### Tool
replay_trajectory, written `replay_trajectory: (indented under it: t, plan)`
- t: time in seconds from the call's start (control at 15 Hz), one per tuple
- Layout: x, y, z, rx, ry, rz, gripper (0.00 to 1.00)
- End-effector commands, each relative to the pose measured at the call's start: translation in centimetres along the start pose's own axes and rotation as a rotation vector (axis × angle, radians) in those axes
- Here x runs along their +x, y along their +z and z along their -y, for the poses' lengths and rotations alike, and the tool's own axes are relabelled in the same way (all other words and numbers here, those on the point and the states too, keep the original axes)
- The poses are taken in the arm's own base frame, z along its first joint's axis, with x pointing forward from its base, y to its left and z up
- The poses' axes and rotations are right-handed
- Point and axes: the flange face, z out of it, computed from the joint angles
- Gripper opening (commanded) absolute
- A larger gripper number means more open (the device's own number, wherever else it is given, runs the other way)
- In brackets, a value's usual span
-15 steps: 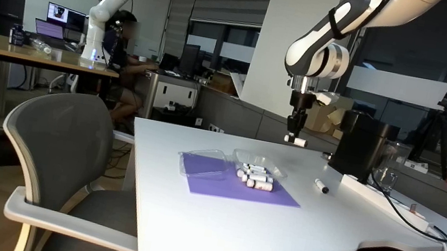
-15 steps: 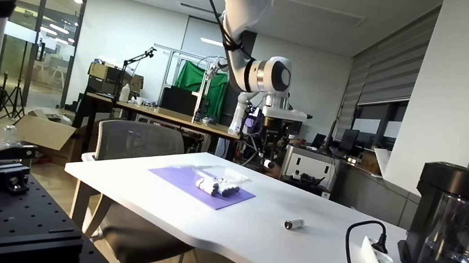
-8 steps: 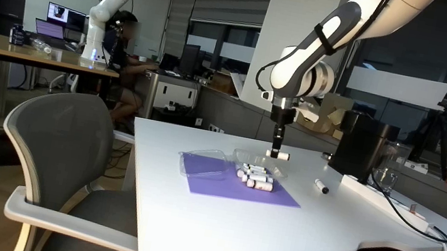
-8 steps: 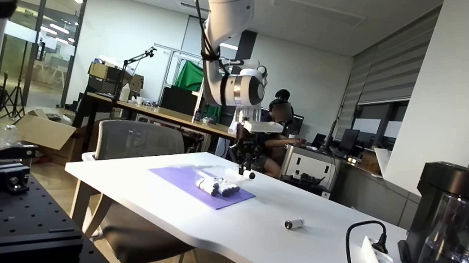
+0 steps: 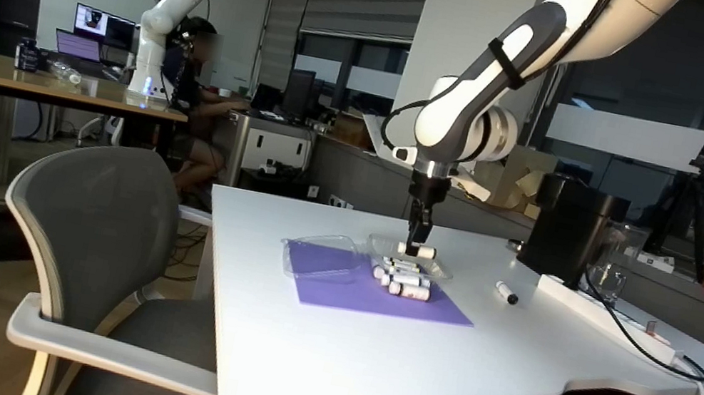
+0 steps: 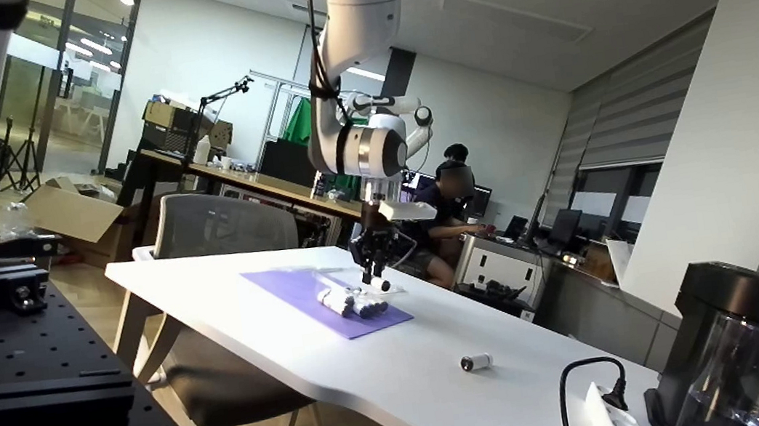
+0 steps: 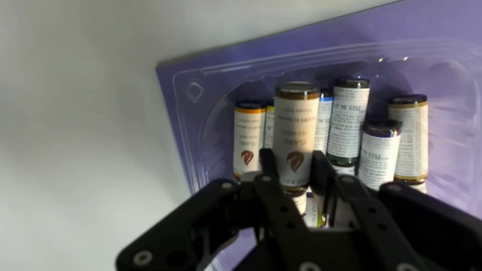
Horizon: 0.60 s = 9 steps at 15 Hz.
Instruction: Put the bottle close to the clear container inside it
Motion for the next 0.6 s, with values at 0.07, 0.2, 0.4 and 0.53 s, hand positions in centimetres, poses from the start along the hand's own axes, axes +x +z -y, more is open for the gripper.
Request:
replay_trajectory:
  t: [0.07,0.2,0.4,0.53]
  plan:
    - [-0.3,-2.2,0.3,-0.01,-0.038,-0.052,0.59]
    - [-1.1,-4.3,-0.8,-0.045,0.001,-0.071,0.73]
    - [-3.9,-8.3,-3.2,-0.085,0.14,-0.051,0.93]
    - [-3.0,-6.7,-3.3,-0.081,0.086,-0.062,0.82]
